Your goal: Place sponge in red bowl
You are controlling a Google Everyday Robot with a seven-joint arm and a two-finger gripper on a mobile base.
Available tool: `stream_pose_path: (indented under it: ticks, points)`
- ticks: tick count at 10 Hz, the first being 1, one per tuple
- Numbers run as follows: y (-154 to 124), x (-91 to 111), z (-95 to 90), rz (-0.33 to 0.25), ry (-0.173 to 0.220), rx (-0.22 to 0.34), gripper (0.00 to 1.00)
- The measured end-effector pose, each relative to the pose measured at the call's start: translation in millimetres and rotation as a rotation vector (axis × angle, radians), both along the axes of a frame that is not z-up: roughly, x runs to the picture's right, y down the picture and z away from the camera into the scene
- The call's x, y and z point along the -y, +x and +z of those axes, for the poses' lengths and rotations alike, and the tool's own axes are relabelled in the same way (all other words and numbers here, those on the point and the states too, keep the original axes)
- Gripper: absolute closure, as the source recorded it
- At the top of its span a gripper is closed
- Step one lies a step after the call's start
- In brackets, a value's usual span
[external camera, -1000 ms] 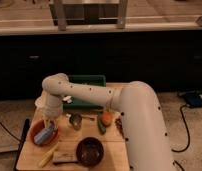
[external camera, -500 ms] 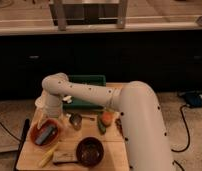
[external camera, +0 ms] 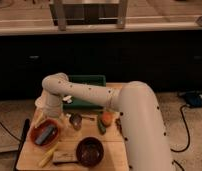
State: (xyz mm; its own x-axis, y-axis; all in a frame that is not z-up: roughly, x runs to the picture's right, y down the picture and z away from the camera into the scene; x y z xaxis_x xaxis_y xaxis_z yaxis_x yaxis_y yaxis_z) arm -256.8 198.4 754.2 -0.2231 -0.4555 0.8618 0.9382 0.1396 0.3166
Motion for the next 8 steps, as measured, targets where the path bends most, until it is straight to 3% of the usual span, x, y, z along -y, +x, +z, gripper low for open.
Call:
stream_pose_path:
  ticks: [8]
  points:
    - [3.2,2.7,-2.8,-0.009,0.011,0.02,0.2]
